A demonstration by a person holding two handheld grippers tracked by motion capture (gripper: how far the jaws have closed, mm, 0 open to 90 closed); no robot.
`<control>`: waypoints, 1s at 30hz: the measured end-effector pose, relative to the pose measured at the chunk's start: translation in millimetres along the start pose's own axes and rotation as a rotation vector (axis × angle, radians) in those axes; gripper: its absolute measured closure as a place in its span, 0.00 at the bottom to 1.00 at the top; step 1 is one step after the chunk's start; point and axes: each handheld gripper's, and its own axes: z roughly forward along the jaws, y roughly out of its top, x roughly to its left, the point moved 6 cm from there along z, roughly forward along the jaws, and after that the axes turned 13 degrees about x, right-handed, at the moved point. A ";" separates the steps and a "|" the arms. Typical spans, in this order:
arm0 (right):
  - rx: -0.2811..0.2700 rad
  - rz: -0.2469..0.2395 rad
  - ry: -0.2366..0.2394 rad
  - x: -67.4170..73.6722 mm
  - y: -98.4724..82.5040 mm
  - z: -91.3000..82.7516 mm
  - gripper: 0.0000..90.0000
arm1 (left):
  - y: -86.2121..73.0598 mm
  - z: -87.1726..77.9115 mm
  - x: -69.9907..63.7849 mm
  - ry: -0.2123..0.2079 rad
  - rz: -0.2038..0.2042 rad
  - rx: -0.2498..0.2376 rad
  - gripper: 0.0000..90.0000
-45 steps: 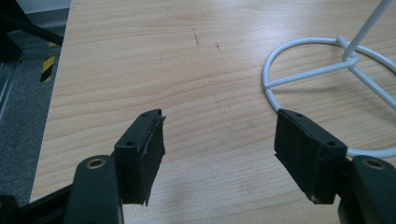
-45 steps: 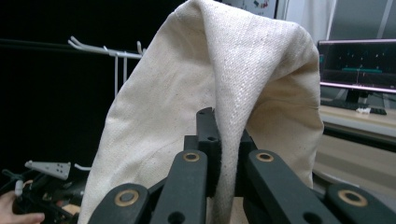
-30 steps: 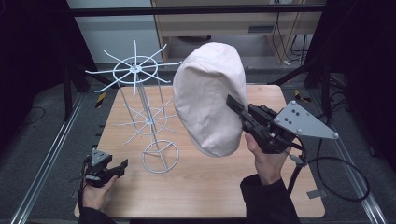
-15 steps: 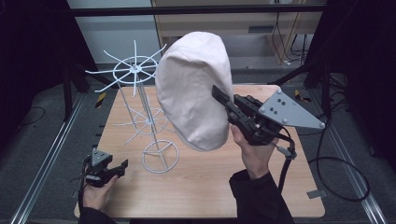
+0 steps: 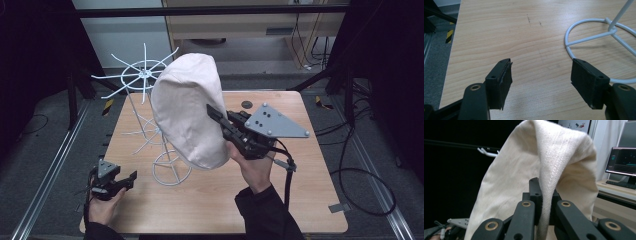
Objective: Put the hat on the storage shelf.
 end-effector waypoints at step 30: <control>0.169 0.025 0.048 7.2 -51.0 33.1 0.91 | -0.1 0.1 -0.4 0.000 0.003 0.003 0.36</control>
